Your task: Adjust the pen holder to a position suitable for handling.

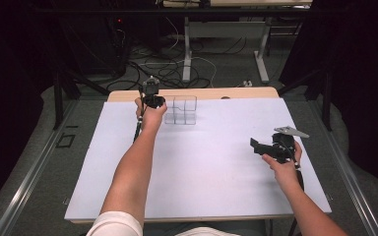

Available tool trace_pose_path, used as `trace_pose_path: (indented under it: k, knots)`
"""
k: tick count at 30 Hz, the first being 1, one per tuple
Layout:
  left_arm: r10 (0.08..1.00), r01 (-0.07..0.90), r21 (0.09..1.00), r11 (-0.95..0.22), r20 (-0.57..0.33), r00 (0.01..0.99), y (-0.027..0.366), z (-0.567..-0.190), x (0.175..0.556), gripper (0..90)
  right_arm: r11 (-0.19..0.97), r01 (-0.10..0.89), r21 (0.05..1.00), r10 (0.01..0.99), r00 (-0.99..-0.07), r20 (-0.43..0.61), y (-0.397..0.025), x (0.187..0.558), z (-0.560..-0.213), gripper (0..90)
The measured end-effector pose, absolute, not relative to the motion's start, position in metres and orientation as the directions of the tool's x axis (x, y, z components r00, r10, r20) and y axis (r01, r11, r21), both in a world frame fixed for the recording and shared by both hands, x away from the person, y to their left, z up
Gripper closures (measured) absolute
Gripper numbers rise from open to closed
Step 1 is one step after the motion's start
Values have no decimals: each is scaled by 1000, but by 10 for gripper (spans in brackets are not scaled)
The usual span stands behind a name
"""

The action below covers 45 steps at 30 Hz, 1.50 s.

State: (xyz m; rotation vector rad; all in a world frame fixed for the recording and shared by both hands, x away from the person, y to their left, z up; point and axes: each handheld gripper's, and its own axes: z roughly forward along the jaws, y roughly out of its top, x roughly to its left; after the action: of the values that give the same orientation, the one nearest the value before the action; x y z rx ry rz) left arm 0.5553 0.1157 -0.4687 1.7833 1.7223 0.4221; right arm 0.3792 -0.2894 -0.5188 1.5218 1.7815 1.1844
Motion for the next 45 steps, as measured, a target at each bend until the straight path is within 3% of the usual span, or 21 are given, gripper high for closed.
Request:
trace_pose_path:
  k: [45]
  knots:
    - [962,831,555,-47,-199,187,146,-460,444,880,-9,518,855,957,-244,158,-282,376,-519,63]
